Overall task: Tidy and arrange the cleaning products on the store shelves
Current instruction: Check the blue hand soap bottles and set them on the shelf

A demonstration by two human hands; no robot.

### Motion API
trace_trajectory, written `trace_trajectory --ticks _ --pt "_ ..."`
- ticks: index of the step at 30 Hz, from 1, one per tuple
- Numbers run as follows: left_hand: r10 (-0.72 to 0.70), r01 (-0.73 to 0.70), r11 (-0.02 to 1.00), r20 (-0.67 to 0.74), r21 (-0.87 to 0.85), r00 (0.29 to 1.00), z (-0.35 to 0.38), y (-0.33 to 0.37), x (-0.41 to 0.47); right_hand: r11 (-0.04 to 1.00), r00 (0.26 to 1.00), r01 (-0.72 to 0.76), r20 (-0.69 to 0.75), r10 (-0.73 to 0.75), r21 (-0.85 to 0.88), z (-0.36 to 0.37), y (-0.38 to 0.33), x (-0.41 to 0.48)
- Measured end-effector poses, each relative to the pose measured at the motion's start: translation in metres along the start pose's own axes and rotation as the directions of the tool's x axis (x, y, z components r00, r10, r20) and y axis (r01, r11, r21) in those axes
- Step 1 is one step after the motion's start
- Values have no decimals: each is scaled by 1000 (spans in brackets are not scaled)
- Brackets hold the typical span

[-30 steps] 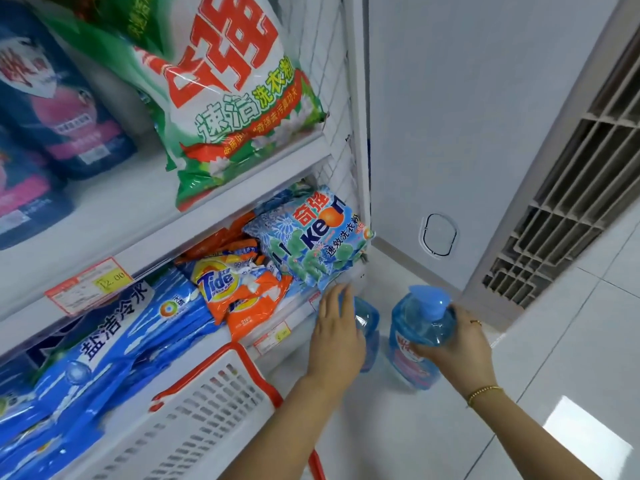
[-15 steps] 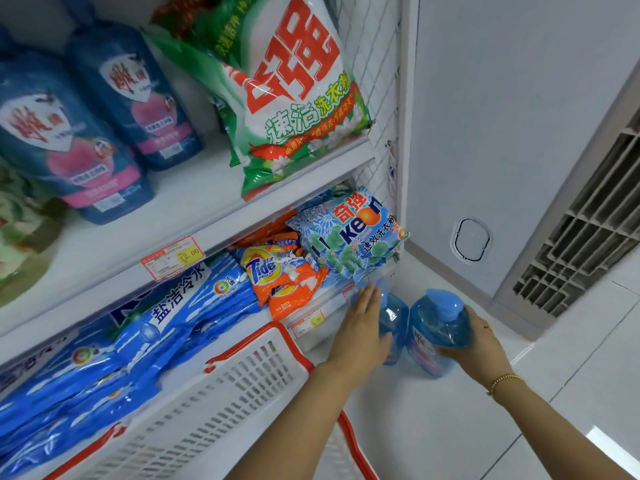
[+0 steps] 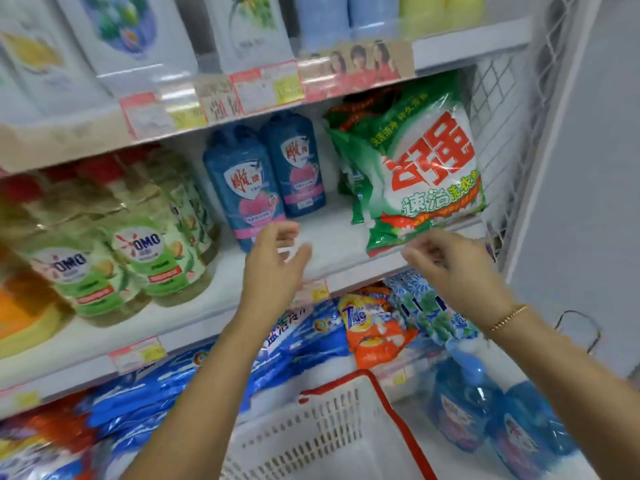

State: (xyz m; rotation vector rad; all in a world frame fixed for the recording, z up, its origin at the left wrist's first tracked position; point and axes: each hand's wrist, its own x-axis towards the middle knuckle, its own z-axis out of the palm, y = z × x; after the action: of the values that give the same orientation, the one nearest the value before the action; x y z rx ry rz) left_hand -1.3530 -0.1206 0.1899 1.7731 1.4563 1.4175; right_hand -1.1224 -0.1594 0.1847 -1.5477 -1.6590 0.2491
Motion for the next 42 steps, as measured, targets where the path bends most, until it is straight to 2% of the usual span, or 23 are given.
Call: trace_trajectory --ticks 2,3,5,7,9,14,18,22,24,26,27,28,30,32,34,36,38,40,42 --pt "-101 99 995 -131 -25 986 -22 -20 34 995 992 72 109 -64 -68 36 -15 29" --pt "-134 129 991 -149 -41 980 -30 -30 48 984 982 92 180 -63 -155 54 -19 42" --pt "-170 165 985 -125 -57 977 -41 -49 73 928 951 124 309 -10 -351 90 -23 65" --pt "-217 210 975 -106 -76 970 -45 -62 95 896 924 122 378 55 -428 117 -26 80" --pt "-274 263 959 -96 -108 957 -45 -69 116 871 914 122 395 88 -476 134 -29 93" --pt "-373 354 904 -40 -238 927 -40 -80 146 808 934 159 352 64 -567 141 -27 111" --pt "-274 264 945 -28 -190 961 -38 -86 139 792 939 165 339 55 -588 142 -25 114" --pt "-203 191 976 -118 -108 972 -30 -81 123 809 927 137 362 99 -572 138 -30 113" --pt "-199 186 978 -161 -94 967 -24 -76 117 882 917 68 378 130 -467 133 -33 108" --pt "-208 194 977 -195 -89 959 -19 -69 111 980 903 -151 384 191 -131 124 -37 99" --pt "-209 192 976 -204 -100 956 -18 -66 107 966 895 -254 393 214 53 121 -40 93" --pt "-218 194 972 -206 -133 954 -18 -59 103 931 893 -310 396 215 194 119 -45 87" --pt "-305 250 928 -178 -276 935 -18 -50 96 870 898 -348 389 204 348 120 -54 79" --pt "-455 377 788 -47 -487 889 -16 -44 88 758 912 -378 354 207 531 121 -64 71" --pt "-538 478 611 112 -631 835 -13 -44 74 535 899 -438 363 245 722 116 -70 67" --pt "-542 498 541 171 -677 822 -11 -47 64 359 878 -473 398 265 805 104 -67 64" --pt "-511 478 518 192 -709 838 -14 -45 60 277 859 -501 432 276 820 90 -62 62" --pt "-472 445 498 198 -744 859 -18 -36 58 297 844 -531 463 272 794 79 -62 58" --pt "-442 441 467 230 -767 867 -21 -20 49 395 834 -551 490 251 735 68 -67 54"
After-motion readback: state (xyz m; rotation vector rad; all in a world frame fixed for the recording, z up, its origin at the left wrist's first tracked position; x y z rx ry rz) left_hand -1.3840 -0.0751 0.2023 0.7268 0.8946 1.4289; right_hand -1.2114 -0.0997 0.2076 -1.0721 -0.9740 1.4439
